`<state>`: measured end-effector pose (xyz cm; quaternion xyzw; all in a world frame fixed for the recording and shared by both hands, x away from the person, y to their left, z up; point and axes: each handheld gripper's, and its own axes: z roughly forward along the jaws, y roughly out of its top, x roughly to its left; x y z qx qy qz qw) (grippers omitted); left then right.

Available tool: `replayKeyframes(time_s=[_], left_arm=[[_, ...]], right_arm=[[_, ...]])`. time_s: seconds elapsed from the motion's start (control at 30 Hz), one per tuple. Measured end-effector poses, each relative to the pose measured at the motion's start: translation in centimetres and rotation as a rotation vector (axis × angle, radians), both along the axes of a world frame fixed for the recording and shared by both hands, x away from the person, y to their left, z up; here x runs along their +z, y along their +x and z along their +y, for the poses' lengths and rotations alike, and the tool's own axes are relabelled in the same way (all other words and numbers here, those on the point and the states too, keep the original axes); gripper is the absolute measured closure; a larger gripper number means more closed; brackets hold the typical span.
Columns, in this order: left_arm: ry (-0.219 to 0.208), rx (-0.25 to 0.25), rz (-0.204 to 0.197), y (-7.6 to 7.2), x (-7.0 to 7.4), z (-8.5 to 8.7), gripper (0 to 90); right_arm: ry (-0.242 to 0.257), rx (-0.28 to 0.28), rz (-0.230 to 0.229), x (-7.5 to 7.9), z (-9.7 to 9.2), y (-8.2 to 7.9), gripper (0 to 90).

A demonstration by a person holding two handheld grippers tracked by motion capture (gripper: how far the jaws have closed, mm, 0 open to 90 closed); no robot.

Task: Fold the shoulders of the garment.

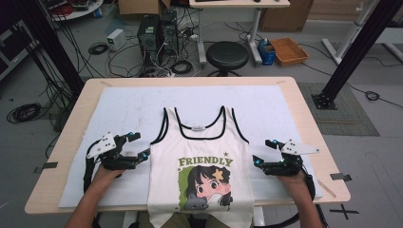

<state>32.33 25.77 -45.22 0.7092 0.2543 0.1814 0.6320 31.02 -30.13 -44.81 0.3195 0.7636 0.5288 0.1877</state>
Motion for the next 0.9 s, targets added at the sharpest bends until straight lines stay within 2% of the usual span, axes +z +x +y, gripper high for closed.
replayKeyframes(time_s=[0.63,0.73,0.77,0.87,0.9], left_arm=[[0.000,0.006,0.003,0.1,0.0,0.0,20.4],[-0.001,0.006,0.007,0.1,0.0,0.1,20.4],[-0.001,0.006,0.007,0.1,0.0,0.1,20.4],[0.000,0.006,0.005,0.1,0.0,0.1,20.4],[-0.002,0.006,0.005,0.1,0.0,0.0,20.4]], right_arm=[[-0.013,-0.019,-0.002,0.0,0.1,0.0,16.3],[-0.026,-0.019,0.015,0.1,0.2,0.1,16.3],[-0.031,-0.012,0.064,0.2,0.4,0.3,16.4],[-0.052,-0.009,0.079,0.7,0.6,0.5,16.6],[-0.065,-0.010,0.062,1.5,0.9,0.5,17.1]])
